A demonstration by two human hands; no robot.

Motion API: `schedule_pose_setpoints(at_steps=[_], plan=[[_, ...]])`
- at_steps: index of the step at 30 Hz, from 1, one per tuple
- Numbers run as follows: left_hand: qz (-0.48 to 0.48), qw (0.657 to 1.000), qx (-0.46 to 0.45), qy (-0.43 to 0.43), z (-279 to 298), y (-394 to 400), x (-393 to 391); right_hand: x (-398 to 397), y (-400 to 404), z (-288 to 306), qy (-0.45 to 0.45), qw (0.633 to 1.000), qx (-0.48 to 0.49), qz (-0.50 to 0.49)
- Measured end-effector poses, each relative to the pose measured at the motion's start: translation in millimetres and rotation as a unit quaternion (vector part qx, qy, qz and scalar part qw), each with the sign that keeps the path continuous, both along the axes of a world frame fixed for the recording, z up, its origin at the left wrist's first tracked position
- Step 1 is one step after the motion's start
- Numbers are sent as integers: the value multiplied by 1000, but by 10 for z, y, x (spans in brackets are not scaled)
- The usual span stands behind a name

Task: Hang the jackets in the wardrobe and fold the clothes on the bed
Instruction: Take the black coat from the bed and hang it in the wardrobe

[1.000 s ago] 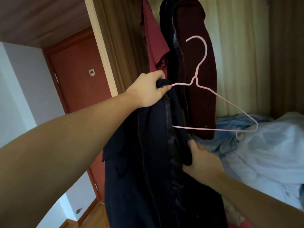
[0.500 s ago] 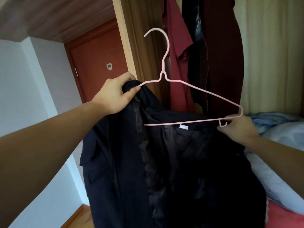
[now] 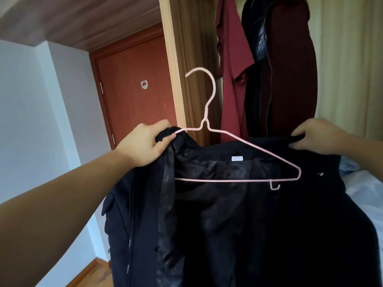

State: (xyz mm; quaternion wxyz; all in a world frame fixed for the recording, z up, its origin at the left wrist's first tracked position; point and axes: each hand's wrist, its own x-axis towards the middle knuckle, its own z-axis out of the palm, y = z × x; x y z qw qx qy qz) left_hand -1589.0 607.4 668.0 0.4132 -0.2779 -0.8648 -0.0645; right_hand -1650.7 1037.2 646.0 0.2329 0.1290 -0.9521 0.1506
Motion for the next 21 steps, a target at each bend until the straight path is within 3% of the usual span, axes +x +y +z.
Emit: schedule_pose_setpoints(at_steps=[3,7,11,14,18,21], plan=[[38,999,11,28,-72,72,-76,30,-75,115,40,999,9,-11],[86,995,17,43,-119,318,-190,121,-276,285,52,994,-77,-64],[50,994,97,-1,-138,702,-272,234,-641,526,30,984,-164,-55],[9,986,167,-7,-100,835,-335,345,-888,553,-24,968,-249,12],[-43,975,214,46,2,806,-364,489,-852,461,-174,954,-228,92],[-70,972,214,72,-8,814,-345,516,-715,548,-174,965,-182,79]])
